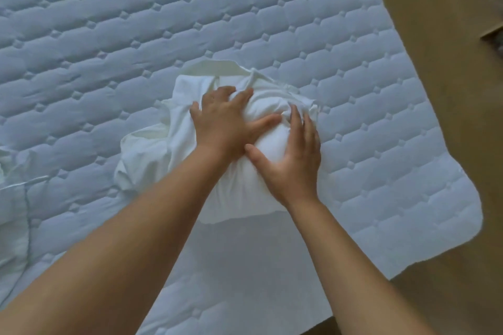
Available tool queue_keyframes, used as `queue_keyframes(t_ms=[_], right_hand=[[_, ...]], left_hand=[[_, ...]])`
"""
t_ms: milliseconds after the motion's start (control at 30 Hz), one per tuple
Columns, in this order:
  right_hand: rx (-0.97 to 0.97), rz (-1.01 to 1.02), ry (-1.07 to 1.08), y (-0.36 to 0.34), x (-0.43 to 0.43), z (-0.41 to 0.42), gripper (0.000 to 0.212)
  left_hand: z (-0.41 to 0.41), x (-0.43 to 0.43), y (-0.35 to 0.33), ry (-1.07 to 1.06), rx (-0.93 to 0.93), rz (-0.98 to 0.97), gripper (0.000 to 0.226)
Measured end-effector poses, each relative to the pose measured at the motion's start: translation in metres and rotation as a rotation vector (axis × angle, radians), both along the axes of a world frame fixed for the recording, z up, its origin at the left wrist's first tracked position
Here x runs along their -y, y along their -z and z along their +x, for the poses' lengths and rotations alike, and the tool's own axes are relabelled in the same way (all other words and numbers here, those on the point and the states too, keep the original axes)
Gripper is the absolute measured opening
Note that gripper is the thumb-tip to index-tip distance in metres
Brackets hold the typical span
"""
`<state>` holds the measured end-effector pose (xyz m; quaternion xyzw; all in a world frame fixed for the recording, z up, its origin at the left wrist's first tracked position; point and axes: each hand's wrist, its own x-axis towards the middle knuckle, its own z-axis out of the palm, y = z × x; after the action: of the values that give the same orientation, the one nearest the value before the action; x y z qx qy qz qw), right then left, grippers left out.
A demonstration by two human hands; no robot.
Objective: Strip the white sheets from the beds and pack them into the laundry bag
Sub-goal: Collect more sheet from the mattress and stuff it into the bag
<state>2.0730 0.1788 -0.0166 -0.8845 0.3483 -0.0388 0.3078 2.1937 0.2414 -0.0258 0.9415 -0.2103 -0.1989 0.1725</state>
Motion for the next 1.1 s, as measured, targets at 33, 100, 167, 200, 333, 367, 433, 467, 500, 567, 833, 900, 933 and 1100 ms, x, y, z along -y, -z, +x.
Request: queue_keyframes(t_ms=[33,100,167,200,333,367,433,467,500,567,833,900,933,1100], right_hand=[[0.002,0.002,0.033,0.006,0.005,0.009,0.108],[0.021,0.072,0.093,0.014,0.020,0.026,0.106],[0.028,0.156,0.125,0.021,0.031,0.036,0.105],[0.022,0.190,0.148,0.024,0.032,0.037,0.106],[-0.017,0.259,0.228,0.027,0.043,0.044,0.105],[-0.020,0.273,0.240,0.027,0.045,0.045,0.106],[-0.030,0.283,0.233,0.025,0.044,0.045,0.110],[-0.049,0.282,0.229,0.024,0.044,0.045,0.113],[-0.076,0.283,0.231,0.023,0.044,0.044,0.115],[-0.125,0.317,0.249,0.022,0.050,0.045,0.118],[-0.066,0.587,0.338,0.047,0.074,0.049,0.140],[-0.082,0.633,0.392,0.057,0.081,0.050,0.143],[-0.091,0.646,0.395,0.059,0.083,0.051,0.144],[-0.124,0.718,0.375,0.052,0.089,0.050,0.138]], left_hand=[[0.007,0.004,0.005,-0.013,-0.009,-0.002,0.075],[0.021,0.012,0.012,-0.074,-0.038,-0.055,0.066],[0.033,0.014,0.015,-0.158,-0.086,-0.184,0.064],[0.032,0.009,0.011,-0.171,-0.082,-0.260,0.070],[0.007,-0.044,-0.016,-0.126,0.136,-0.061,0.103],[-0.002,-0.061,-0.021,-0.227,0.049,0.074,0.112],[-0.013,-0.085,-0.027,-0.513,-0.231,0.155,0.128],[-0.016,-0.089,-0.025,-0.637,-0.355,0.091,0.134],[-0.017,-0.089,-0.019,-0.713,-0.445,0.013,0.140],[-0.015,-0.081,-0.002,-0.745,-0.522,-0.164,0.150],[0.004,-0.053,0.022,-0.711,-0.747,-0.678,0.136],[0.010,-0.044,0.027,-0.709,-0.778,-0.752,0.116],[0.013,-0.041,0.030,-0.703,-0.791,-0.782,0.107],[0.017,-0.032,0.029,-0.717,-0.777,-0.733,0.088]])
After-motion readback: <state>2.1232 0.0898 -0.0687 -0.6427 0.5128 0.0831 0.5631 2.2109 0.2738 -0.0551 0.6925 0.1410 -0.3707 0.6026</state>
